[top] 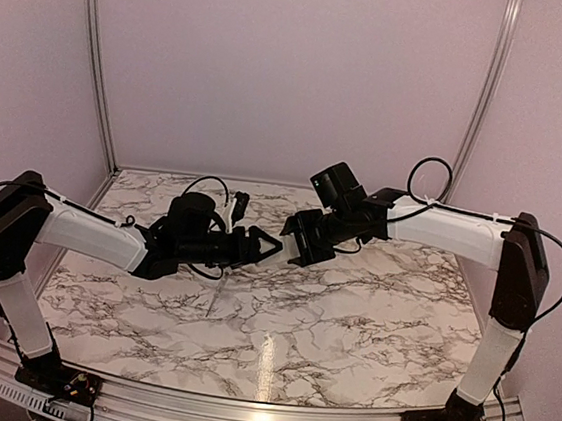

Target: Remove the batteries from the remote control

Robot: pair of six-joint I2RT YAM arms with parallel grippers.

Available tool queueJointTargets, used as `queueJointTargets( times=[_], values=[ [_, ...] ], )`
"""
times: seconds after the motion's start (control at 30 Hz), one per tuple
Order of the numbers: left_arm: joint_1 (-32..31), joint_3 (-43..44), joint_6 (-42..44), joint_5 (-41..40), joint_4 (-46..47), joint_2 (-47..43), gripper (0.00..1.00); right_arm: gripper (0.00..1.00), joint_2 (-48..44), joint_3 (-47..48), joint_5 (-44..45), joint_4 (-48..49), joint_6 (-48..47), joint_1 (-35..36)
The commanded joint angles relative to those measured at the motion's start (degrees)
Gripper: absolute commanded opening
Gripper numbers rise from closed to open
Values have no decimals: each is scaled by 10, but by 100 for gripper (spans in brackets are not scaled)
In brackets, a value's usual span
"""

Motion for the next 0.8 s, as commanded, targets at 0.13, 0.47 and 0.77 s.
queueJointTargets(
  times=[0.13,0.47,0.77],
  values=[
    [-2,35,-1,18,8,35,53,40,-17,-8,-5,35,30,1],
    [-2,52,4,32,-7,49,26,40,-16,-9,-9,42,32,1],
    [-2,64,10,39,-27,52,4,45,-18,-16,-11,49,32,1]
  ],
)
